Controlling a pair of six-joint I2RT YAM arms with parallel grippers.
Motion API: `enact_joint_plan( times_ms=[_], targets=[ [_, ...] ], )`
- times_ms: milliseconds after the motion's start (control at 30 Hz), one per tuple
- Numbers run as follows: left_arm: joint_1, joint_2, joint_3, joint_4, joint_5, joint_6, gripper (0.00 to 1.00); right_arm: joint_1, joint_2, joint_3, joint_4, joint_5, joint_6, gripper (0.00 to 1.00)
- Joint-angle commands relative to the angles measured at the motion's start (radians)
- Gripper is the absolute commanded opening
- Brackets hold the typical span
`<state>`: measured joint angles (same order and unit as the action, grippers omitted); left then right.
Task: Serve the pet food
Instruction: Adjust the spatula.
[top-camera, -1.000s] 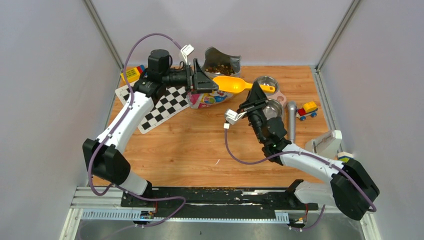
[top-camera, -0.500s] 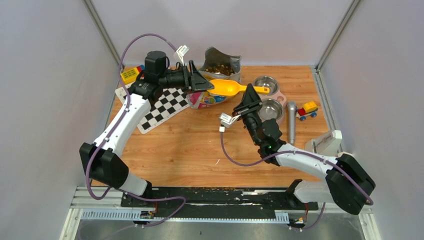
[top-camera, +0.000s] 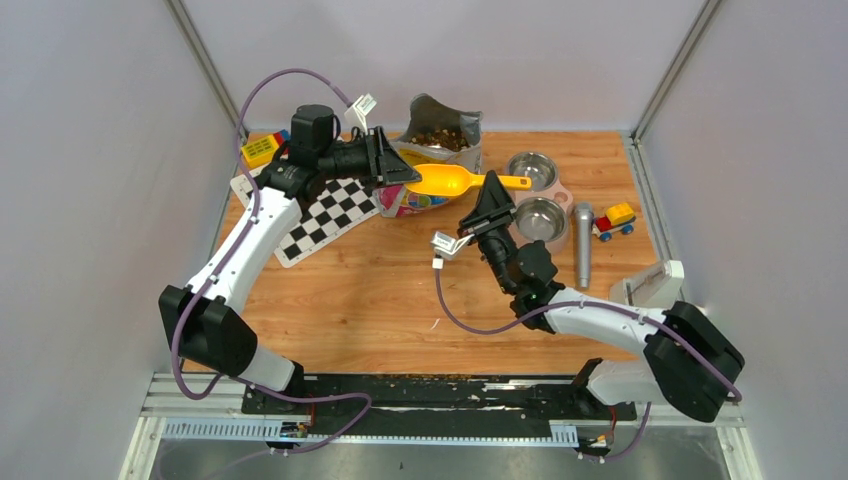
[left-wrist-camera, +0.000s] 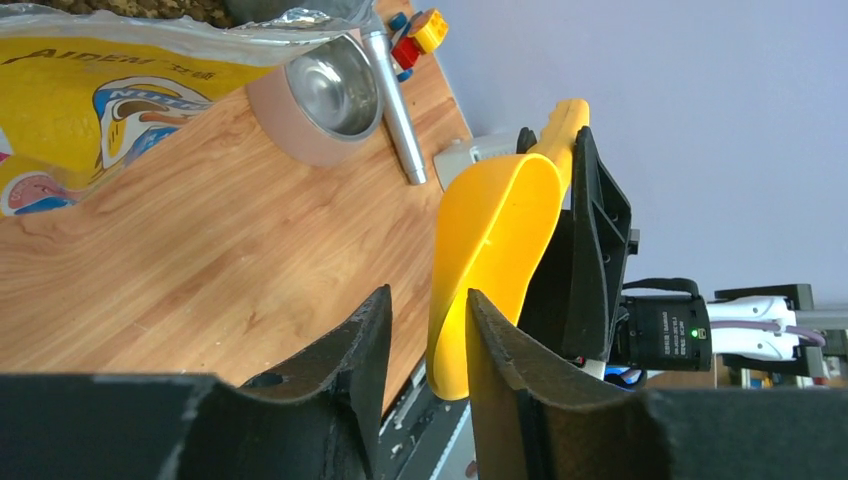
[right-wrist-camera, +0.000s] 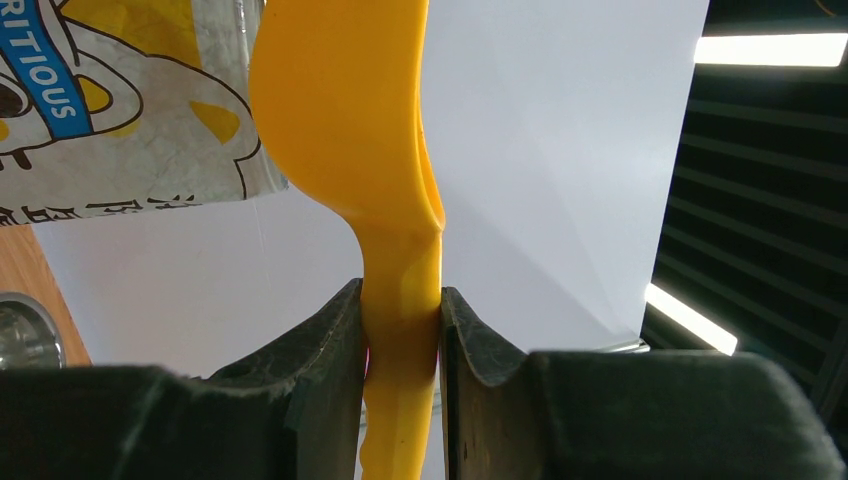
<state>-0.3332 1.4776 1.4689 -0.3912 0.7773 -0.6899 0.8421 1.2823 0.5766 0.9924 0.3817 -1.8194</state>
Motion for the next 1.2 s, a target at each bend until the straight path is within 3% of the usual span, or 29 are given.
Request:
enact_joint_plan(
  times_ms=[0, 333, 367, 567, 633, 767, 867, 967, 1167],
  targets=[
    [0.005, -0.017, 0.044, -0.003, -0.015, 0.033, 0.38, 0.01, 0.009, 0.014, 0.076, 0.022, -0.021, 0.0],
    [0.005, -0.023, 0.044, -0.005, -0.012, 0.035, 0.04, 0.019, 0.042, 0.029, 0.112, 0.029, -0.044, 0.07],
    [0.005, -0.024, 0.045, -0.005, -0.013, 0.037, 0.0, 0.019, 0.046, 0.034, 0.114, 0.033, -0.044, 0.14],
    [0.005, -0.042, 0.047, -0.017, -0.023, 0.056, 0.0, 0.02, 0.036, 0.083, 0.029, 0.07, 0.076, 0.63],
    [0.008, -0.048, 0.053, -0.029, -0.031, 0.07, 0.0, 0.023, -0.023, 0.123, -0.172, 0.074, 0.202, 0.77],
    [0.023, -0.061, 0.072, -0.053, -0.038, 0.101, 0.0, 0.02, -0.154, 0.322, -0.838, -0.056, 0.642, 0.98],
    [0.03, -0.067, 0.085, -0.066, -0.03, 0.129, 0.0, -0.007, -0.196, 0.502, -1.281, -0.323, 0.924, 0.99],
    [0.03, -0.067, 0.093, -0.072, -0.018, 0.155, 0.0, -0.02, -0.243, 0.558, -1.443, -0.55, 0.986, 0.99],
    [0.029, -0.061, 0.114, -0.108, 0.009, 0.231, 0.0, -0.023, -0.299, 0.619, -1.585, -0.666, 1.043, 1.0]
  ],
)
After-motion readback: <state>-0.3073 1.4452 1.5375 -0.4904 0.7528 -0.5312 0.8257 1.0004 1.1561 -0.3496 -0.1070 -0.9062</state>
